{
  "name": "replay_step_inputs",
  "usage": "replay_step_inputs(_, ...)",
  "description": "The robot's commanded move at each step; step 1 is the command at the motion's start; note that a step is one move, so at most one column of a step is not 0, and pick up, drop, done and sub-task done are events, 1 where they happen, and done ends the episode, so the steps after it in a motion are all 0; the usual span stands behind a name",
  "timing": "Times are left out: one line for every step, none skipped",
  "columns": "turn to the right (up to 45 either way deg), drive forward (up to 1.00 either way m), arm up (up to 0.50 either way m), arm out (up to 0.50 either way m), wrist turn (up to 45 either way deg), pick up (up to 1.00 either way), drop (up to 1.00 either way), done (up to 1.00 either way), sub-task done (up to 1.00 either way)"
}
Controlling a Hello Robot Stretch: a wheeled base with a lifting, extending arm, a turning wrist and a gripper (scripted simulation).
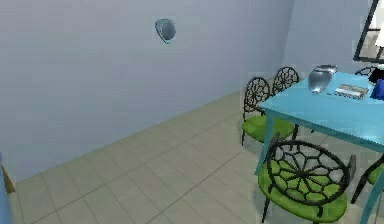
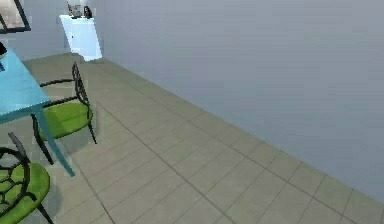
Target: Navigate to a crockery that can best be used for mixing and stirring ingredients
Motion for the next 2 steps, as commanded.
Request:
replay_step_inputs(0.0,0.05,0.00,0.00,0.0,0.00,0.00,0.00,0.00)
replay_step_inputs(0.0,0.95,0.00,0.00,0.0,0.00,0.00,0.00,0.00)
